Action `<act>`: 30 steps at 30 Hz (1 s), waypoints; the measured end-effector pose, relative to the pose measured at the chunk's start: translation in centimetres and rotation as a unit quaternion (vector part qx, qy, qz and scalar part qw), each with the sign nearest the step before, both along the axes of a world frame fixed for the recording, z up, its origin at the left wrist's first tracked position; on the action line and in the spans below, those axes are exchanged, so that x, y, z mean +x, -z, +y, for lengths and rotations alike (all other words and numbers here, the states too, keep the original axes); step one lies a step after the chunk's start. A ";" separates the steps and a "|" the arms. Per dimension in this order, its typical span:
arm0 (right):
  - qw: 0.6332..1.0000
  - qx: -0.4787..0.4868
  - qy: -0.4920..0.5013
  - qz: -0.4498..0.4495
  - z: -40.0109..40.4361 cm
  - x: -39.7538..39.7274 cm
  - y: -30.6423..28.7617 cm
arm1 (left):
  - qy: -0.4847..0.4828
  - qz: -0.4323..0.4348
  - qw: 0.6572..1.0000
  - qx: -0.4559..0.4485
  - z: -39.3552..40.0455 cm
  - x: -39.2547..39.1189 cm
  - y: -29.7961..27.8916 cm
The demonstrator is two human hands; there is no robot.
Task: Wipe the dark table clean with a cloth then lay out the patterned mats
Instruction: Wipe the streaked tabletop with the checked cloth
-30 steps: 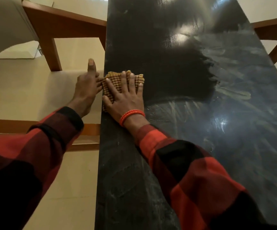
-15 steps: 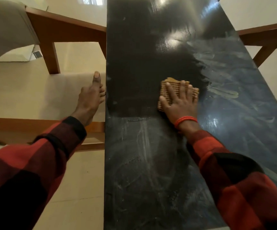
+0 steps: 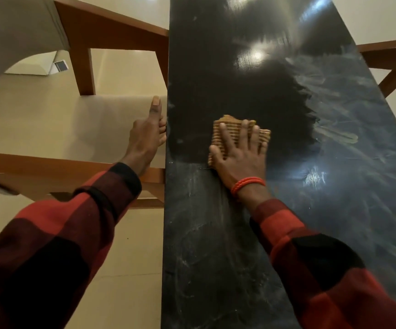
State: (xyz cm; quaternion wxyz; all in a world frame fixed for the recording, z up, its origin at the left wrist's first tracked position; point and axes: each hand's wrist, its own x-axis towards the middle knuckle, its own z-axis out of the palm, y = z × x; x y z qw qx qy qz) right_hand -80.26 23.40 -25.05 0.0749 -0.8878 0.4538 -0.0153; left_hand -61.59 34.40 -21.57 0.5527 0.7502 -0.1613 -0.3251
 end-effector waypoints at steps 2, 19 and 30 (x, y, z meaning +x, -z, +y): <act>0.998 0.003 -0.058 -0.016 3.1 2.6 0.3 | -0.001 0.004 1.000 -0.003 0.0 0.6 0.4; 0.993 0.047 -0.109 0.014 -4.6 17.4 -0.5 | 0.020 0.054 0.997 -0.060 -0.6 2.2 0.3; 0.992 0.030 -0.122 0.003 1.2 9.6 0.1 | 0.072 -0.016 0.997 -0.014 3.4 -1.5 -0.1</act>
